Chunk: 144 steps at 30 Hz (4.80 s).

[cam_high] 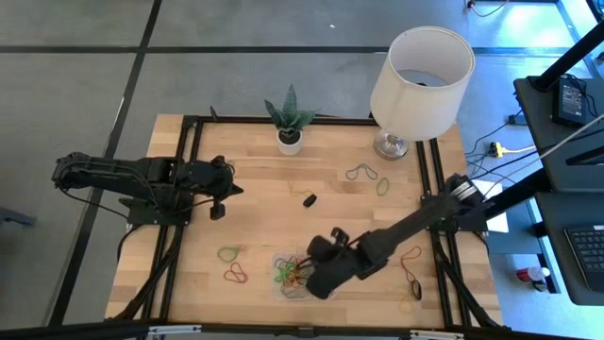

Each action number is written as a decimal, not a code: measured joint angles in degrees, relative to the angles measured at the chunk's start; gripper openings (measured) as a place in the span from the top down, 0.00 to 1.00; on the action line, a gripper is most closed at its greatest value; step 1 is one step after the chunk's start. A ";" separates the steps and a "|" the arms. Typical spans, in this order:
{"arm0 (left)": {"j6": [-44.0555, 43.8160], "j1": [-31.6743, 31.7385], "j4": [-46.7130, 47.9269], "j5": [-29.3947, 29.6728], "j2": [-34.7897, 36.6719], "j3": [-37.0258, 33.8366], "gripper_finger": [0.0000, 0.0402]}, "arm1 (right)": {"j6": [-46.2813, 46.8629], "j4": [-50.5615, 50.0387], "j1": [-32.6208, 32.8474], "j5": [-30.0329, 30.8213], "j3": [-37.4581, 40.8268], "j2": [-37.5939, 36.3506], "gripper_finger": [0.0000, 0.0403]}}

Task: Pick and place rubber bands into bin
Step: Put the blue rubber band into the transparent bin, then put the yellow rubber band into the transparent bin

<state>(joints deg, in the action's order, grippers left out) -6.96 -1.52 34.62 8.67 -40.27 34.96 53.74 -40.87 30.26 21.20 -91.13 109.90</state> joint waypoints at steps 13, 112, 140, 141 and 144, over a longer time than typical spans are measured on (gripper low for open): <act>-0.37 0.00 -0.03 -0.90 0.00 0.00 1.00 | -3.01 4.72 -0.04 -9.35 0.00 7.20 0.99; -9.81 9.77 -13.08 -2.75 -73.18 33.79 0.70 | -22.80 30.59 -10.34 -8.41 77.70 -76.25 0.99; -5.02 3.68 2.87 2.95 -54.00 33.35 0.99 | -20.73 28.27 -10.36 -6.22 77.70 -76.10 0.99; -4.79 2.89 2.80 3.87 -52.81 33.38 0.99 | -20.58 28.21 -10.36 -5.87 77.70 -76.05 1.00; -4.78 0.14 3.73 5.68 -49.86 33.38 0.99 | -20.94 28.05 -10.36 -5.68 77.66 -75.49 1.00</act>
<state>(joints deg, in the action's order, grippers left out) -11.74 -1.38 38.35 14.35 -90.13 68.34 32.80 -12.81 19.90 15.53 -13.47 34.41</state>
